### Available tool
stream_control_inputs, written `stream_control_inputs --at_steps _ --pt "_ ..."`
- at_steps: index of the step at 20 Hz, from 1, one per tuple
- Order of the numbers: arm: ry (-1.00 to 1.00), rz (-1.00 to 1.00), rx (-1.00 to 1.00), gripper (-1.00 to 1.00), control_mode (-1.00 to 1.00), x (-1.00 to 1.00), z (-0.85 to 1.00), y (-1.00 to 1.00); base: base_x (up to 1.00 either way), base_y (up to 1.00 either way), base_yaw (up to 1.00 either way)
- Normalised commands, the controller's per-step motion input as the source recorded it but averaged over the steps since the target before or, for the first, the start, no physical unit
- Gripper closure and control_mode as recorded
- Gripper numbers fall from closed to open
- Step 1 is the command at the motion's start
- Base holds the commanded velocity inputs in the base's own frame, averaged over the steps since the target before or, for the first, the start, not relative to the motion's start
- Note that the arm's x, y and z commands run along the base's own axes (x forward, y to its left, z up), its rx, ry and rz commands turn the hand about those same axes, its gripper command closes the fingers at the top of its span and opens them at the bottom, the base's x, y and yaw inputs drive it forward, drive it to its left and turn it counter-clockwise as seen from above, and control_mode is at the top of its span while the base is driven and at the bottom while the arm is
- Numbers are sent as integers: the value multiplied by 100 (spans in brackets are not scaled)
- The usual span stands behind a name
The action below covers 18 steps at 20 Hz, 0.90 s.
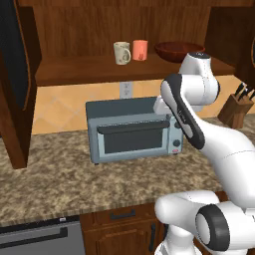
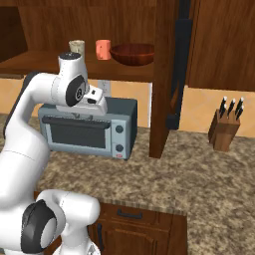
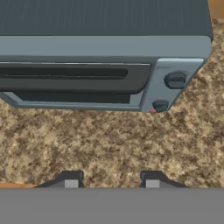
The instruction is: Gather all objects into one cabinet and sort the glasses and bowls to opposite sides.
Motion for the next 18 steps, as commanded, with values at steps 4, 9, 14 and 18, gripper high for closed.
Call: stream_control_inputs --at_steps 4,9,14,18 --pt "0 0 0 -100 100 0 0 0 0 0 0" --pt "0 0 0 -100 100 0 0 0 -28 0 0" --pt "0 0 0 -100 100 0 0 0 -100 -3 0" --pt "0 0 0 -100 100 0 0 0 -100 0 0"
